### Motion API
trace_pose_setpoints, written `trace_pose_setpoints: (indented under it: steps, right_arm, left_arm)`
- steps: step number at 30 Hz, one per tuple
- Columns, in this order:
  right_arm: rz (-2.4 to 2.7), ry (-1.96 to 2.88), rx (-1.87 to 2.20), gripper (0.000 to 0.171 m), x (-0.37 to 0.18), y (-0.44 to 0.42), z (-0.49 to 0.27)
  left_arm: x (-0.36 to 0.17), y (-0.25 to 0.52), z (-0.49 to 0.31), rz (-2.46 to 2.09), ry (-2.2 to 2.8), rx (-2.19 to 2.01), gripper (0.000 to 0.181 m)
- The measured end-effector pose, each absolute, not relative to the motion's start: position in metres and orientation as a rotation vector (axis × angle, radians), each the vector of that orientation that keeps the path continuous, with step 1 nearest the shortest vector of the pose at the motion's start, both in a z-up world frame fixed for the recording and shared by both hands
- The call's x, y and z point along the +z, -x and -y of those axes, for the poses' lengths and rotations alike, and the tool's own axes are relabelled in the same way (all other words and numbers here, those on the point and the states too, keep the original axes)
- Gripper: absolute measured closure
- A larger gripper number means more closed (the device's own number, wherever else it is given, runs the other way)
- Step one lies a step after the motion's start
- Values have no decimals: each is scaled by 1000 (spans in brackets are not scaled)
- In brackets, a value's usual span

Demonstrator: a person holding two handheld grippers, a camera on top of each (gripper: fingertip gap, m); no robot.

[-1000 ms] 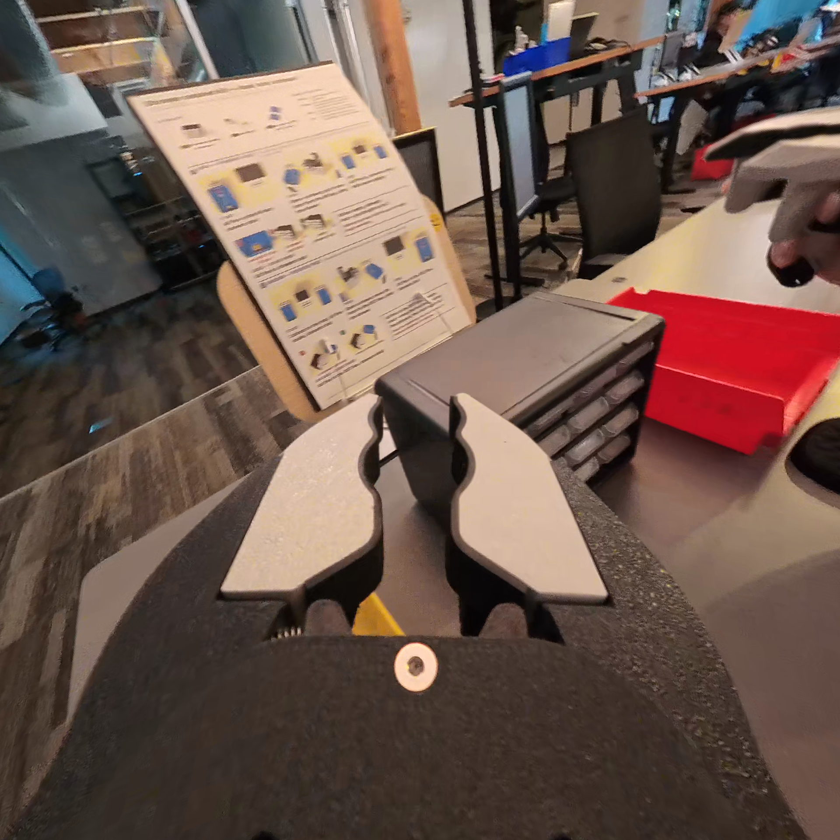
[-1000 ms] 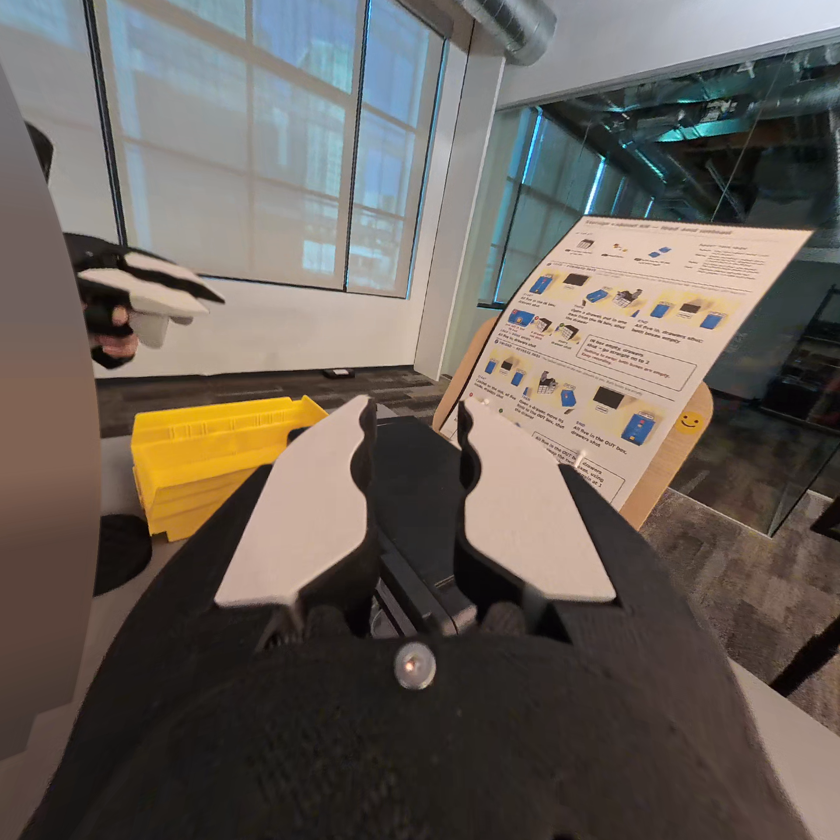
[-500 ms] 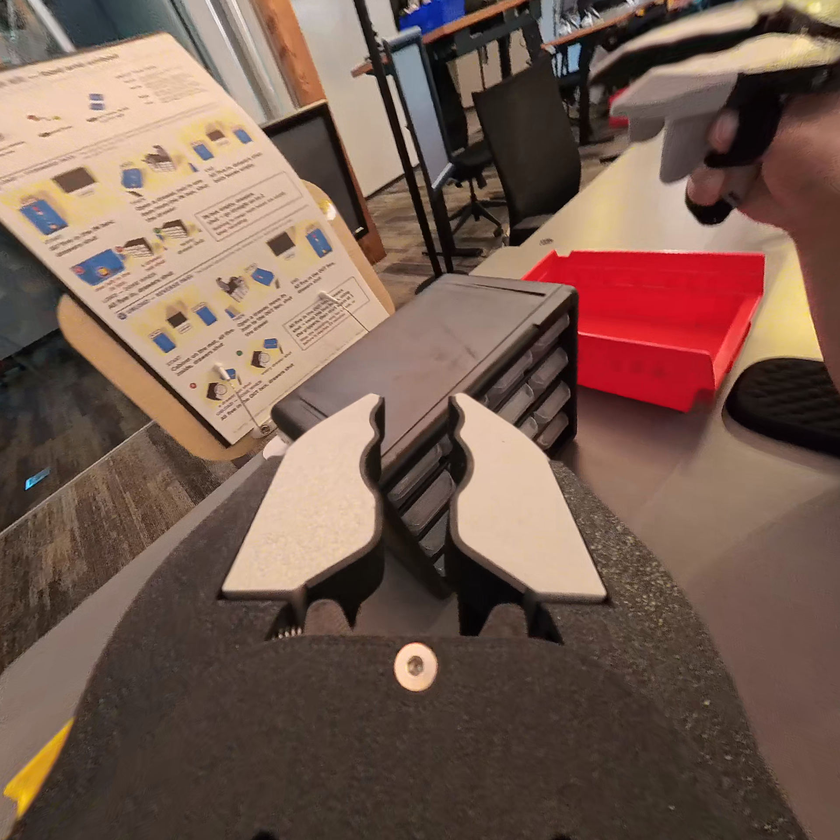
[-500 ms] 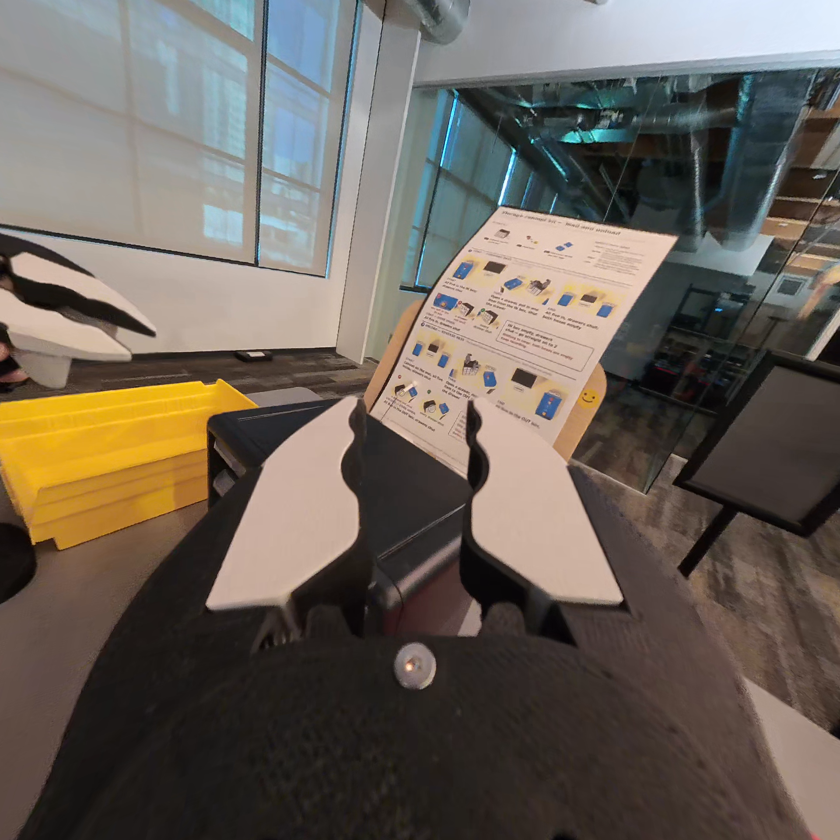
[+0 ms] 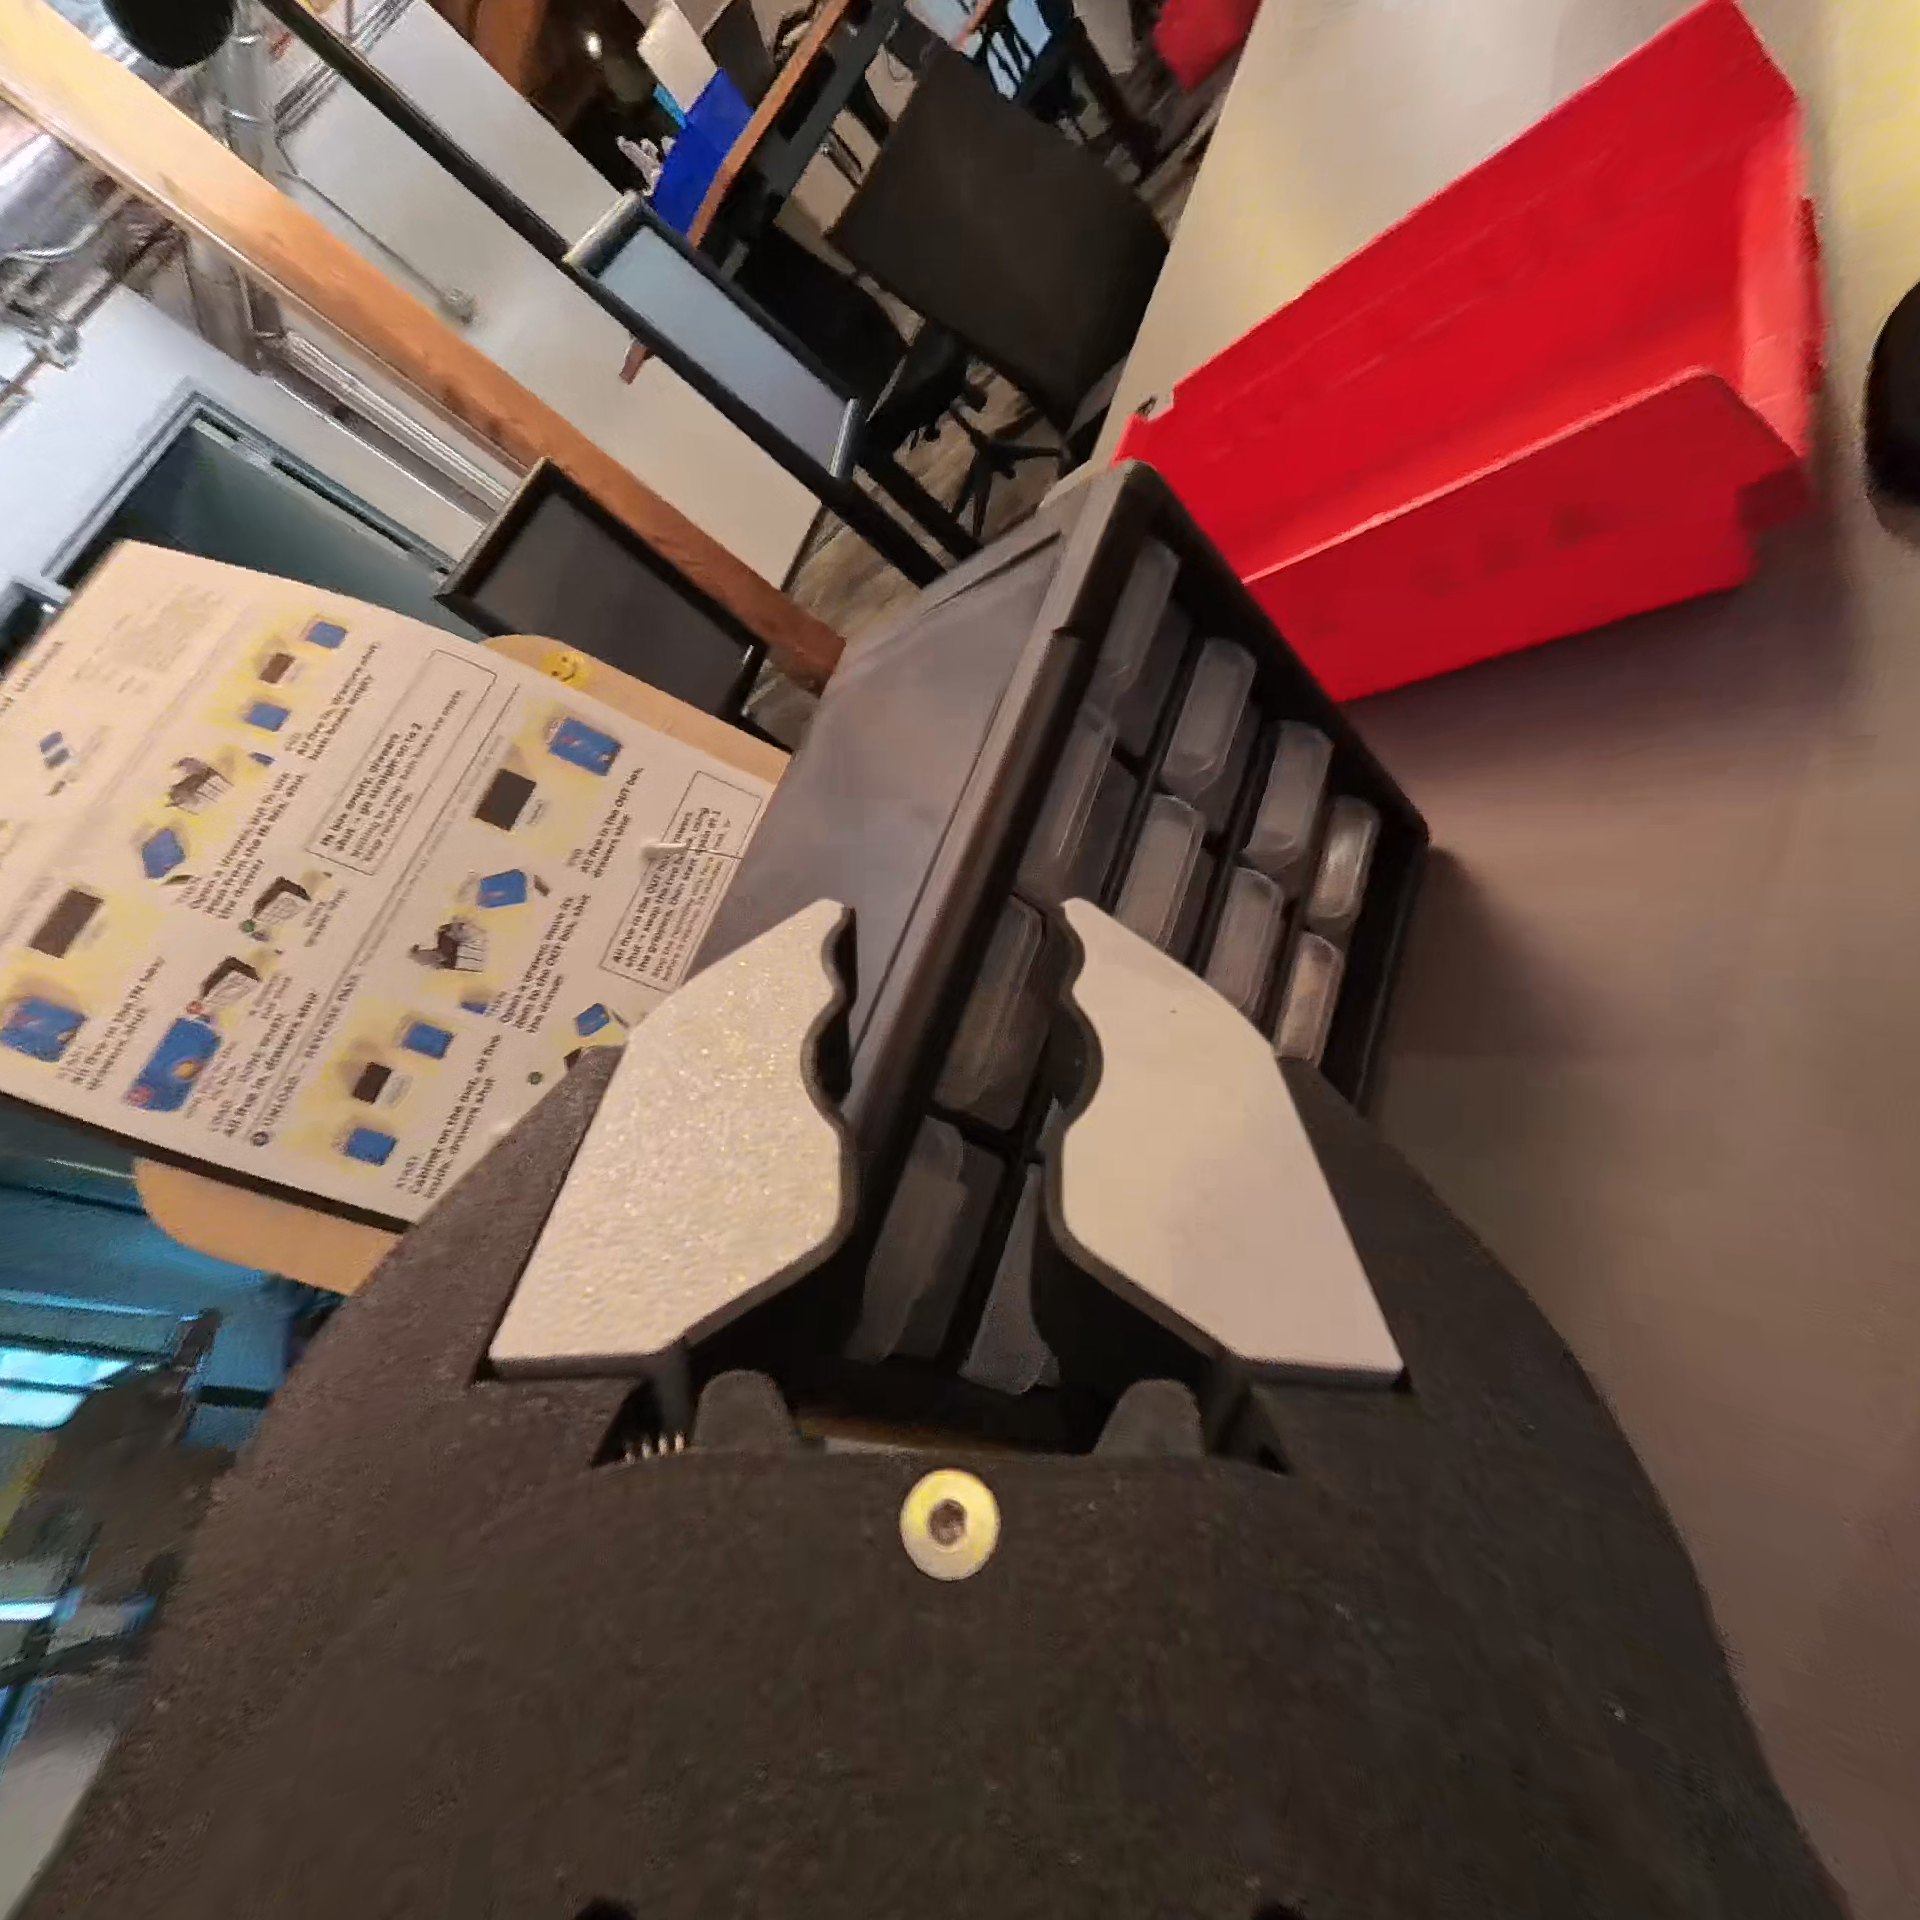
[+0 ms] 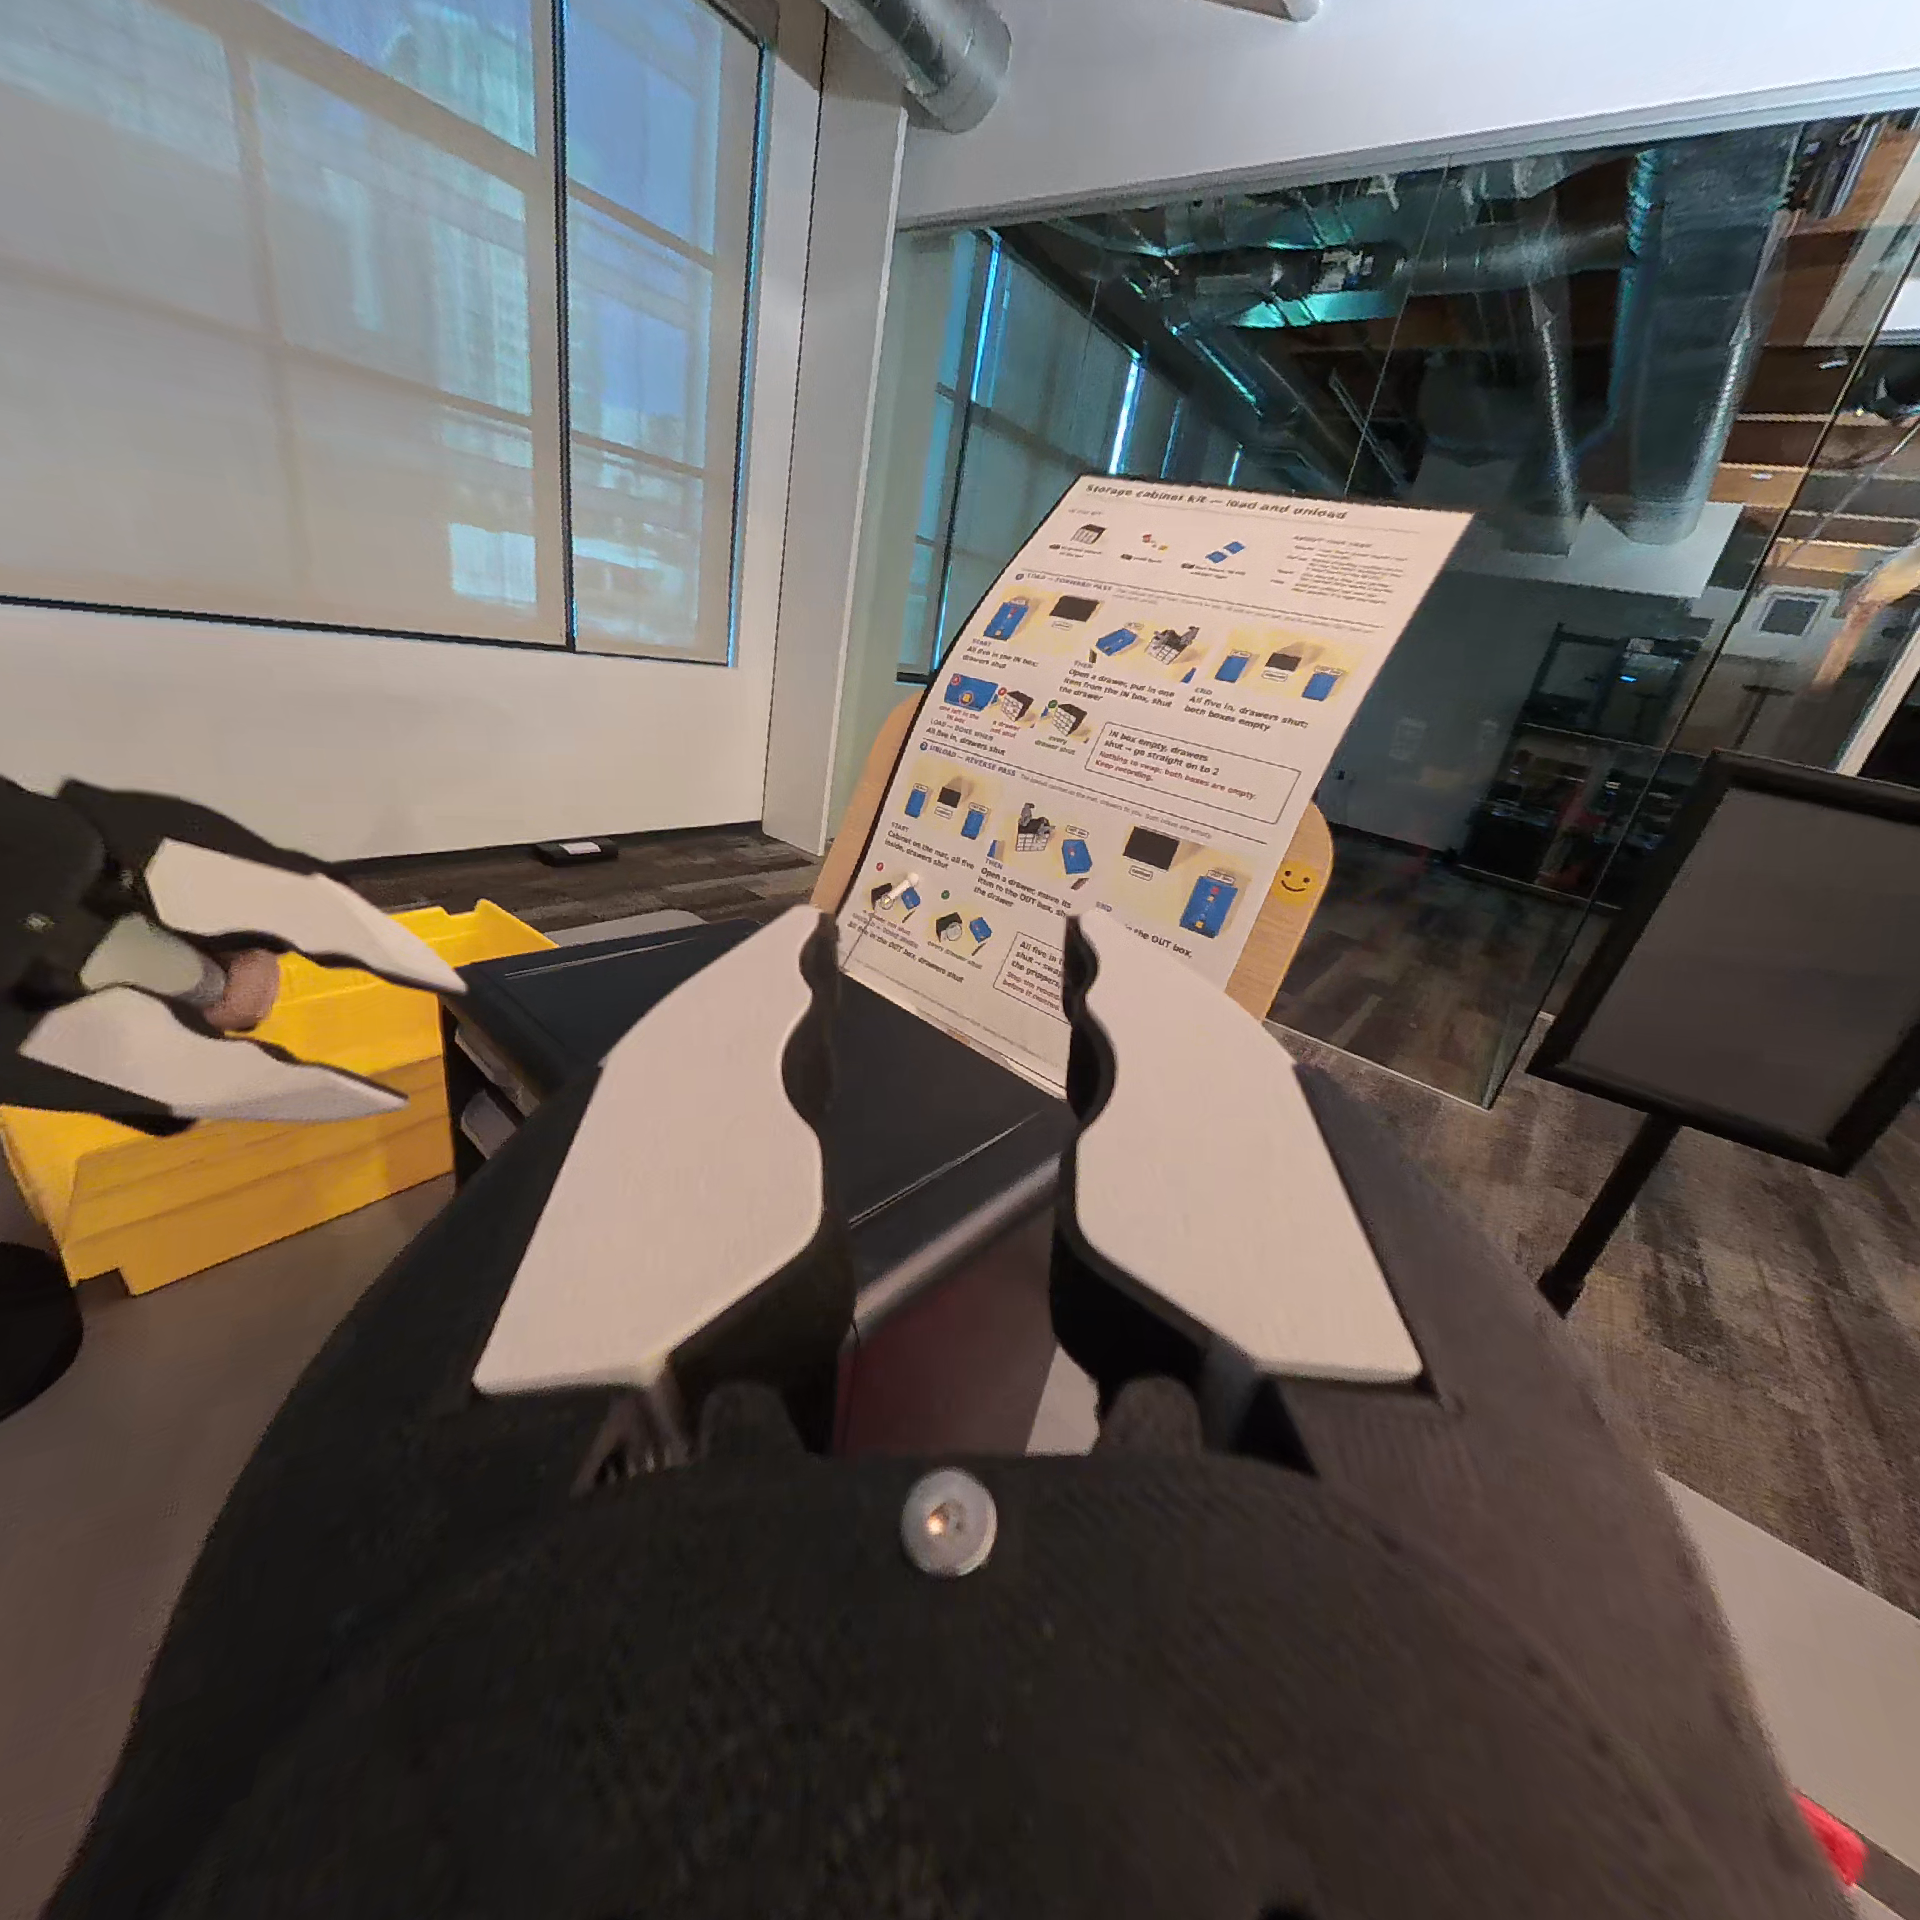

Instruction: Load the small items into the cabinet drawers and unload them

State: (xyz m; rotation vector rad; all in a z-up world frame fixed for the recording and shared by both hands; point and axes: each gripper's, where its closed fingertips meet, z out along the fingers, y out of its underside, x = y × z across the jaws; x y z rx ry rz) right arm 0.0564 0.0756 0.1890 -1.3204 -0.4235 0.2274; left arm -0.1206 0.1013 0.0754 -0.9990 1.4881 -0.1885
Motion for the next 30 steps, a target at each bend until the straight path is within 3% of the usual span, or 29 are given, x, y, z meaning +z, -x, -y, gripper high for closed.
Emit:
trace_pose_setpoints:
  steps: [12,30]
  right_arm:
    - [395,1316,320,131,192,-72,-74]
    - [417,1347,259,131,185,-69,-81]
  left_arm:
    - [56,105,-111,-1504,903,20,147]
    - [47,99,-101,-1498,910,-47,153]
